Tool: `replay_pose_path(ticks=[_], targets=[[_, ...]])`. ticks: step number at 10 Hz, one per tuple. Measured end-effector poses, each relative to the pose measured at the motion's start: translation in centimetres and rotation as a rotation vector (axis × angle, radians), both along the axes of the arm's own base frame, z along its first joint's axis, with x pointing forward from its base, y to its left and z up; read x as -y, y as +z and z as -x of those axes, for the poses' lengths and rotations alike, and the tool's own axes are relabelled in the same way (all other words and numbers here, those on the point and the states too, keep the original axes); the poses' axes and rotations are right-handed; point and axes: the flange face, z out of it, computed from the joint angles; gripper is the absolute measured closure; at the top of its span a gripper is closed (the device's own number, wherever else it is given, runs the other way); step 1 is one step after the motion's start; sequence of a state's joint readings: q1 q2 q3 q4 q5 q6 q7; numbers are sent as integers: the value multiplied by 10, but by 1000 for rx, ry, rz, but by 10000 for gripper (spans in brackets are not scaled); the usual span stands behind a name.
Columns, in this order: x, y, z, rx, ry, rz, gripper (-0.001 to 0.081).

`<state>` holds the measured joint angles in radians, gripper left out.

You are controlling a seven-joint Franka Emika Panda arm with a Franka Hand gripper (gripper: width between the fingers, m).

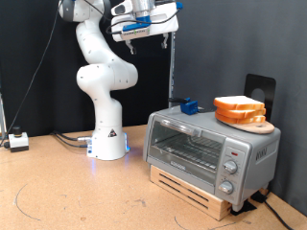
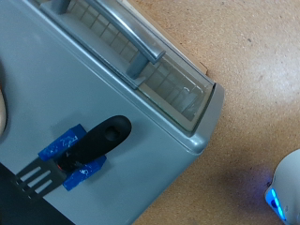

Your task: Make a piece of toast with the oven

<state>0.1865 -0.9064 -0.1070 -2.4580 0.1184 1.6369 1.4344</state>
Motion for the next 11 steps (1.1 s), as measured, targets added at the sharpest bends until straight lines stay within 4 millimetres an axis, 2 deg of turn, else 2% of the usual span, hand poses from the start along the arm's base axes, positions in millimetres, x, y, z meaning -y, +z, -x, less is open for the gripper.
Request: replay_pose_path(ticks=[2, 3, 4, 5, 6, 8, 9, 11], targets=[[2, 2, 5, -23, 157, -90, -4], [8, 0, 1, 1, 269, -139, -4], [12, -7, -10, 32, 387, -167, -4], [15, -15, -25, 76, 439, -125, -4], [11, -18, -32, 102, 475, -68, -4], [11, -18, -32, 110, 496, -160, -4], [12, -19, -35, 151, 592, -223, -4], [17, -36, -53, 206, 760, -280, -4]])
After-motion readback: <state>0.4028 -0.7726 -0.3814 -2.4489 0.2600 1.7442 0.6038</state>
